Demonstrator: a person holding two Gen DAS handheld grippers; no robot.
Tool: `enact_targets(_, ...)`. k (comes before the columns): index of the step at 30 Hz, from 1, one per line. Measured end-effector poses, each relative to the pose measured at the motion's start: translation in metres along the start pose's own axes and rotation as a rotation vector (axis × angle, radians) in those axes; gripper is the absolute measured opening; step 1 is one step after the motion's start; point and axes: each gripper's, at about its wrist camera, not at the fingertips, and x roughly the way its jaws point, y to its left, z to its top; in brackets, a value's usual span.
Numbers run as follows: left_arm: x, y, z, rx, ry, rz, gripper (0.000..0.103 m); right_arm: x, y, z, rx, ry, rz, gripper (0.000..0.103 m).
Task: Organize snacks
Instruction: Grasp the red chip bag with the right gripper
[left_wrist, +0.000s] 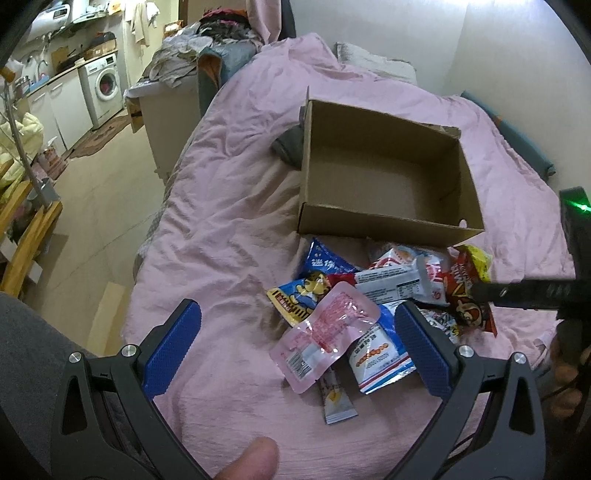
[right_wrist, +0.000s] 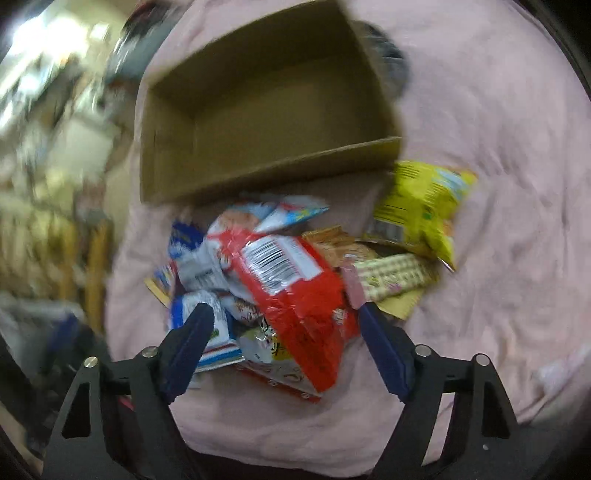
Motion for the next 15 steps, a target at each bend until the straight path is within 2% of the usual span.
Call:
enact_targets(1,0.002,0.001,0.001,-0.003,0.01,0.008,0.103,0.004,0.006,-0.001,-0.055,0.005,-0.051,0.072)
enact_targets(3,0.006,0.004,0.001,-0.009,0.026,0.02,0.103,0.009,0.011,0.0,-0.124,0.009,-0.11,0.069)
enact_targets(5,0.01,0.007,0.001,-0.023,0.051,0.025,0.103,0.015,0.007,0.0,-0.14,0.026,-0.138,0.055)
enact_targets(7,0.015,0.009,0.001,-0.032,0.069,0.029,0.103,0.015,0.003,-0.001,-0.142,0.036,-0.11,0.05)
enact_targets(11,0.02,0.013,0.001,-0.038,0.099,0.037,0.103,-0.002,-0.009,-0.003,-0.168,-0.002,-0.064,0.03)
enact_targets(15,0.026,0.017,0.008,-0.053,0.135,0.04,0.103,-0.034,-0.024,-0.006,-0.133,-0.08,0.026,0.027)
